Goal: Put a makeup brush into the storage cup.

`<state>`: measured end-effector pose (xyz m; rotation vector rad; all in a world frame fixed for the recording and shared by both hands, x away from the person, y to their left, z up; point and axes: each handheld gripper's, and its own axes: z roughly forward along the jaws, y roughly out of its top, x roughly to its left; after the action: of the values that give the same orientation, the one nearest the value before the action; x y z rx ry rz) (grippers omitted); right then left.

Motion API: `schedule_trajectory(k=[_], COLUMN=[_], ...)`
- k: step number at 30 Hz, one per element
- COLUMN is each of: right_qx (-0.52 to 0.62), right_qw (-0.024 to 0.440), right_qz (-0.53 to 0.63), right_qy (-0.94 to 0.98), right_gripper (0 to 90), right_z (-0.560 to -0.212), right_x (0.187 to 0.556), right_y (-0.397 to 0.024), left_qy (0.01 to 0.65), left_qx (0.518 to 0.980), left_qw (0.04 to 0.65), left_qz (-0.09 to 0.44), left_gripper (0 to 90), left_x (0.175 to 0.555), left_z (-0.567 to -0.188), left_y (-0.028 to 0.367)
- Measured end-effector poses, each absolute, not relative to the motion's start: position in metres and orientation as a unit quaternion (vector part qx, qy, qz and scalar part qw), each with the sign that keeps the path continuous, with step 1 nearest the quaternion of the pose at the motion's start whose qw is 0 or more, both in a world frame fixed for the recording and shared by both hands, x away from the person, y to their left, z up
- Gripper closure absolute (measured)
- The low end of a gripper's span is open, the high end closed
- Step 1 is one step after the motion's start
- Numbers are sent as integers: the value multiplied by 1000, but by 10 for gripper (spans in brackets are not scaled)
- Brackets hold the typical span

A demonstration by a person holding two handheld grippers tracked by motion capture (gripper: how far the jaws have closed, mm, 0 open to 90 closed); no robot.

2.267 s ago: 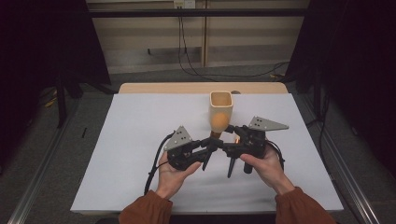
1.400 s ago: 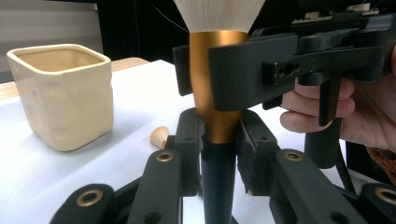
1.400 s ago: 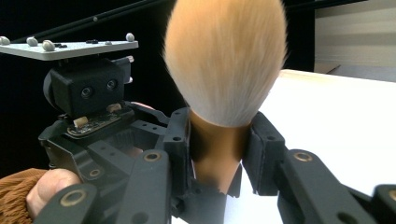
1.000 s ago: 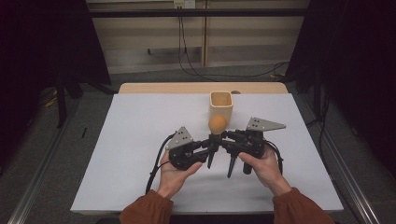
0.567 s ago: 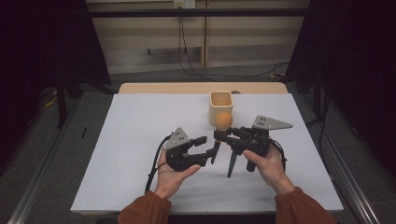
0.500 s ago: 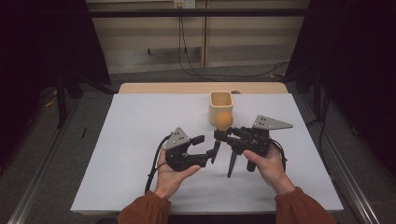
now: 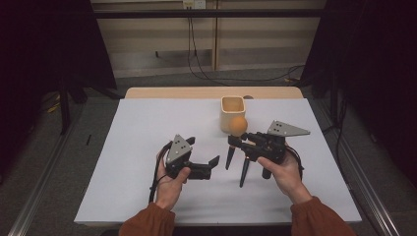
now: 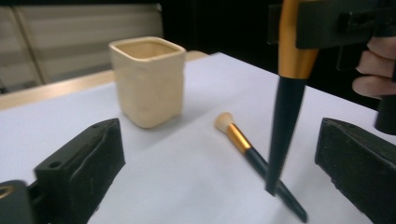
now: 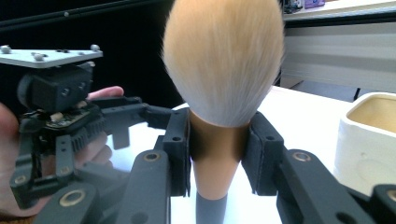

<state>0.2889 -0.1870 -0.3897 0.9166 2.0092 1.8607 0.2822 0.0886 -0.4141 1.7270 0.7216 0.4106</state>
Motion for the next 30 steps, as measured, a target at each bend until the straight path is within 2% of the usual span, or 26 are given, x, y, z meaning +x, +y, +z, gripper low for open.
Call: schedule_trajectory(k=[7,14,26,30], right_qx=[322,331,342,338], right_qw=[141,158,181,188], right_qz=[634,627,619,619], right_qy=[689,687,683,684], right_gripper=[652,652,652,652], right_z=[-390,-388,-385,-381], right_x=[294,302,312,313], right_y=[-190,-196,-205,-204], left_qy=[345,342,362,360], left_qx=[716,723,701,702], left_qw=[581,571,588,583], left_qz=[174,183,179,194], left_gripper=[11,19,11,15], left_x=[284,284,277,272], left_z=[-416,-418,-430,-434], left_y=[105,122,162,172])
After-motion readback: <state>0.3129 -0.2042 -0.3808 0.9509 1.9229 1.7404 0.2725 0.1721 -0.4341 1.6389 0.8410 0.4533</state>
